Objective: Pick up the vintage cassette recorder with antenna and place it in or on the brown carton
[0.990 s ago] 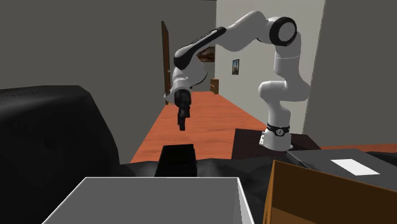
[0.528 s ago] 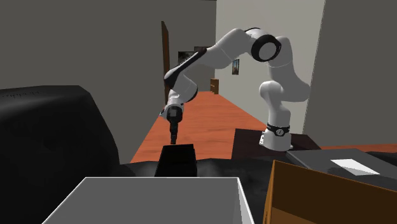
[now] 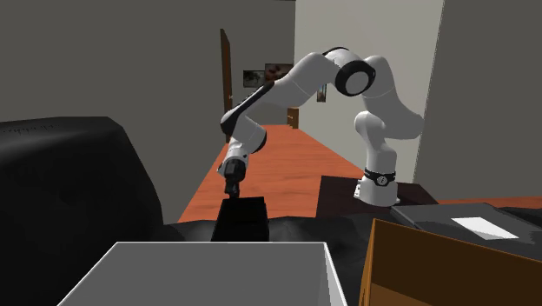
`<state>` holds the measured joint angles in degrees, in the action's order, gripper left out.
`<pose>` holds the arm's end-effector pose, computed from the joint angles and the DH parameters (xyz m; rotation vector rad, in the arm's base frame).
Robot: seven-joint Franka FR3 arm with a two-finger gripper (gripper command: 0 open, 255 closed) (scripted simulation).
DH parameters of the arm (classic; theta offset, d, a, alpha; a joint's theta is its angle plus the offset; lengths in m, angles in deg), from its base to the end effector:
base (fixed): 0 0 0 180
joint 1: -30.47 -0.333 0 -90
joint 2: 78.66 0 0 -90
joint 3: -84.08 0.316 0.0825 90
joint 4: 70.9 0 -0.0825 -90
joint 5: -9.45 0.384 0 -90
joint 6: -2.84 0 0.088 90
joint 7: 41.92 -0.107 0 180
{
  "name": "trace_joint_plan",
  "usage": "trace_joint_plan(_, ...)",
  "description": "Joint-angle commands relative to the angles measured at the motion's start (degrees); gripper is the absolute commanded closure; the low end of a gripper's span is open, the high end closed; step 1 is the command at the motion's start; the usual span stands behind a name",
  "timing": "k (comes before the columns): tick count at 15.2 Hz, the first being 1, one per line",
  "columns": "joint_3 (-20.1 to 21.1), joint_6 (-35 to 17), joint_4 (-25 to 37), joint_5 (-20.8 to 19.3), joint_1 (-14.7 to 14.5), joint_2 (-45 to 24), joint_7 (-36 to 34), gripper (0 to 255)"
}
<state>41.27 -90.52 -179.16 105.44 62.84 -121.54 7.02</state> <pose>0.2796 -0.5446 0.1904 -1.6948 1.2875 -0.7929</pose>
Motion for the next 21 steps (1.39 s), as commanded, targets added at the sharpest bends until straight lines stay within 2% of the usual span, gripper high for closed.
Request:
trace_joint_plan(1,0.6,-0.8,0.3,0.9,-0.5,-0.4,-0.1,0)
trace_joint_plan(10,0.8,-1.0,0.4,1.1,-0.7,-0.6,-0.2,0)
trace_joint_plan(11,0.8,-1.0,0.4,1.1,-0.7,-0.6,-0.2,255)
trace_joint_plan(21,0.5,-1.0,0.2,0.8,-0.9,0.1,-0.5,255)
